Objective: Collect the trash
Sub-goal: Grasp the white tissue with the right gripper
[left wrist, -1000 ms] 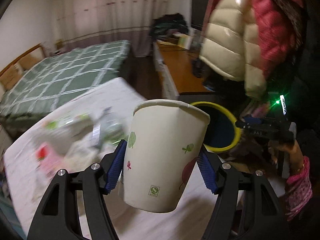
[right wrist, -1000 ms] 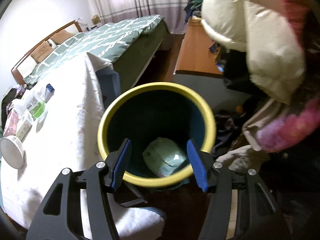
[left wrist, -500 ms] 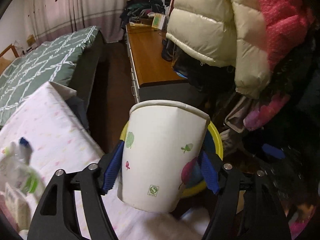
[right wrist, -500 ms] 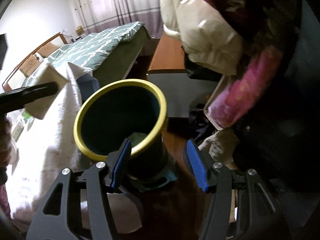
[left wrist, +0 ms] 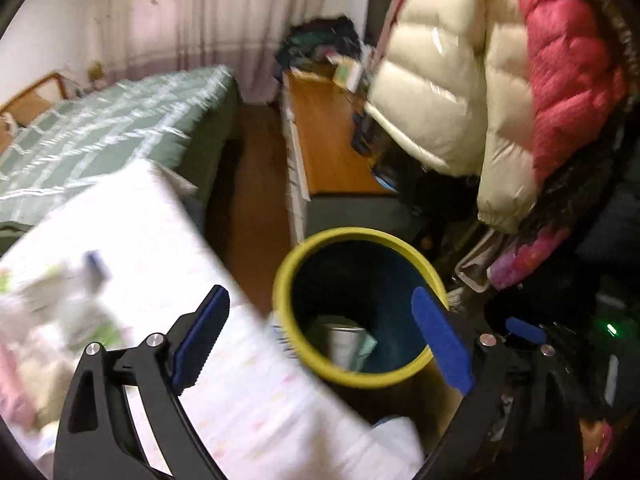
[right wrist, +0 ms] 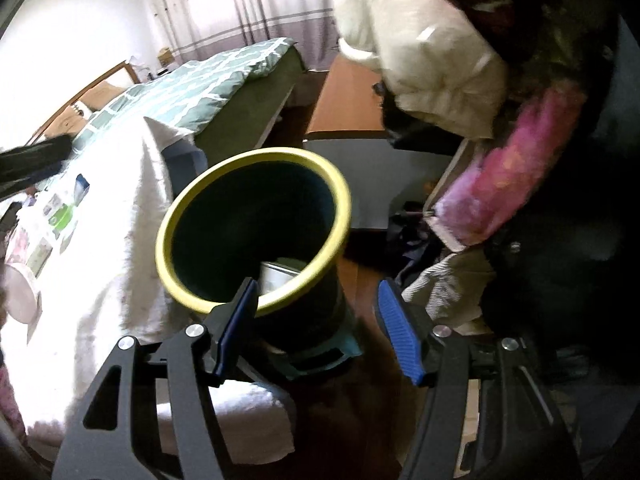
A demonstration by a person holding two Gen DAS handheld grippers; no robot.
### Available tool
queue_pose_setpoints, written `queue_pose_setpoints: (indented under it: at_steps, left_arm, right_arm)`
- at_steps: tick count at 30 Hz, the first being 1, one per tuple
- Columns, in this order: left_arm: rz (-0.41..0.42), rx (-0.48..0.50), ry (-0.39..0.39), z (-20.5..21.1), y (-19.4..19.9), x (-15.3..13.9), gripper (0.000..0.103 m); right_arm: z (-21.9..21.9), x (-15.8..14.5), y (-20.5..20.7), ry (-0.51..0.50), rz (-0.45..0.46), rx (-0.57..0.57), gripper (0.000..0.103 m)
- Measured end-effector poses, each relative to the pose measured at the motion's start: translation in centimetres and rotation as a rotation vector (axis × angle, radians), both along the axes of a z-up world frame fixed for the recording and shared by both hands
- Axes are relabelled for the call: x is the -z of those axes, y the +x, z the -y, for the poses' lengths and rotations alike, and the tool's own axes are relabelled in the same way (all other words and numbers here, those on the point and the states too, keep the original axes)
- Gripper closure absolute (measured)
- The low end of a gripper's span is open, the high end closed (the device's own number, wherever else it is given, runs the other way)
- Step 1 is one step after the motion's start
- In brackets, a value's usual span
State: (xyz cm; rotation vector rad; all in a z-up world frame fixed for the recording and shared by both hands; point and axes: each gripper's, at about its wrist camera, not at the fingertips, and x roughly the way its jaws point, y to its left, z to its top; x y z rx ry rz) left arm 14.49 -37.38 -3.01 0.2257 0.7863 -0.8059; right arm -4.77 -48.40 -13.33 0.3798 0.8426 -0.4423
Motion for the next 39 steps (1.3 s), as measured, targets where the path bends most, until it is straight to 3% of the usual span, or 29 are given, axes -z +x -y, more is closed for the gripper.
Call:
queue_pose_setpoints:
  at_steps: [7,12,17,23,28,34,39]
  left_arm:
    - [0.145,-0.218,-0.019,-15.2,-3.2,-4.3,0.005]
    - [0.250,-0.453,0.070,-25.4,-5.5,-4.9,0.005]
    - [0.250,-0.601,0.106,-32.9,-7.4,-4.2,0.005]
    - [0.246,-0.741,0.118,-39.5,-8.9,-3.9,0.005]
    - [0.277,-0.821,0.105,-43.5,-10.6,-4.9,0.005]
    - [0.308,-0.853,0.115,-45.3,-12.0,-5.8,0.005]
    - [0.286,-0.864,0.103,-46.2,-11.8,-5.5,0.005]
  right_arm:
    - [-4.6,-1.6,3.4,-0.001,0.029,-0.129,0.043]
    - [-10.6,-3.0,6.6,0.004,0.060,-0.290,0.043]
    - [-17.7,-4.2,9.7,0.044,0.088,-0.483,0.043]
    - [-27.2,-8.2,11.7,0.057,0.190,-0.727,0.043]
    - [-36.0,-9.4,14.4,0.014,0.182,-0.898,0.043]
    - [-44.1,-5.6,20.9,-0.016,0.034,-0.982,0.043]
    - [-47.6,-1.8,25.2,-0.038,-0.078,-0.999,0.043]
